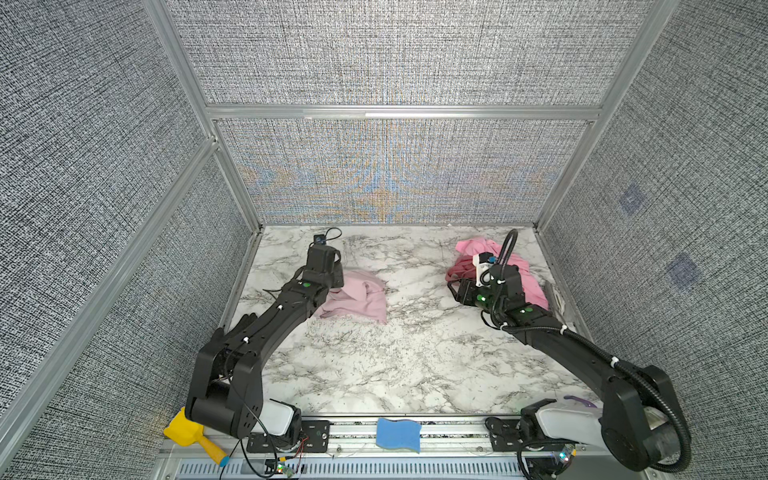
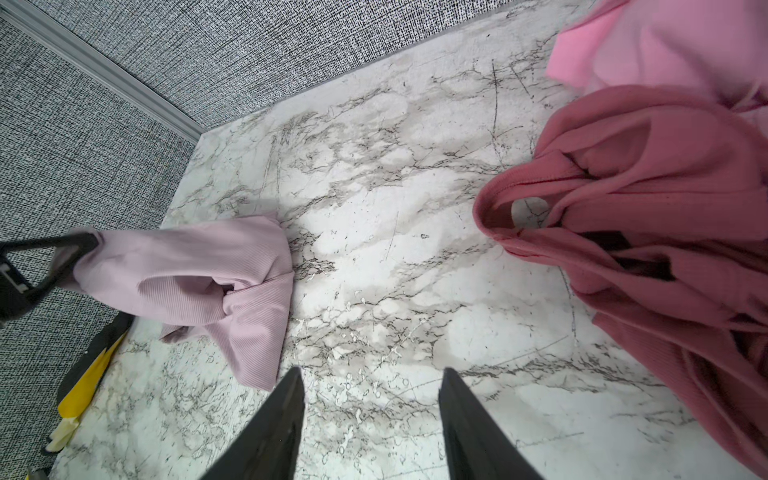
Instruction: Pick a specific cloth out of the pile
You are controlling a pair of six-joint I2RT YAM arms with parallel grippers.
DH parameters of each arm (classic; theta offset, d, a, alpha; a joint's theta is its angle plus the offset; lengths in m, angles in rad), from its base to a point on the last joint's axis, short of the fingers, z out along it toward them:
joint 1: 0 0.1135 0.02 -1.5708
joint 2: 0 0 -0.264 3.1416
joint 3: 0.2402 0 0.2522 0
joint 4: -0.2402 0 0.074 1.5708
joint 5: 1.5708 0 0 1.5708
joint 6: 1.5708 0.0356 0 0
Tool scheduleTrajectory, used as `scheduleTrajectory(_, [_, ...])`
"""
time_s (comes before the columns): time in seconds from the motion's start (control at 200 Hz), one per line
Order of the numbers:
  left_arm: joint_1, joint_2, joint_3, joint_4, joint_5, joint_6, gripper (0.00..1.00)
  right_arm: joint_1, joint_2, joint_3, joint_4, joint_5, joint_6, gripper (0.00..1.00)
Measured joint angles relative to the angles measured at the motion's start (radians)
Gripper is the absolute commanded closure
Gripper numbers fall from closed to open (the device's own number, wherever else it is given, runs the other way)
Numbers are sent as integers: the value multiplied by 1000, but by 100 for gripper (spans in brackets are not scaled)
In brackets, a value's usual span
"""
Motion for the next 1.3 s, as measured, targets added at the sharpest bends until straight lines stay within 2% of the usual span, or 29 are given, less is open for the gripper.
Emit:
scheduleTrajectory(0.18, [63,-10,-89,18,5,-60,100,0,2,6,0,-3,-1,46])
scheduleTrajectory(0.35, [108,58,-111,43,15,-97,100,0,-7,6,-1,-3,-1,46])
scheduleTrajectory(0.826, [128,138,-177,95,60,-151,100,0,-54,-21,-3,-2,-3,46])
scheduleTrajectory(0.931, [128,134,-185,89,71,-172,66,0,-55,-21,-5,-2,-4,46])
scheduleTrajectory(0.976, [128,122,-185,80,81,-184,56,0,-57,-21,-5,-2,-4,46])
scheduleTrajectory(1.186, [128,-3,-115,-6,85,-200,53,0,-59,-21,-6,1,-5,46])
scheduleTrajectory(1.301, [89,-69,-80,-8,98,-143,52,0,-54,-16,-8,0,-13,46])
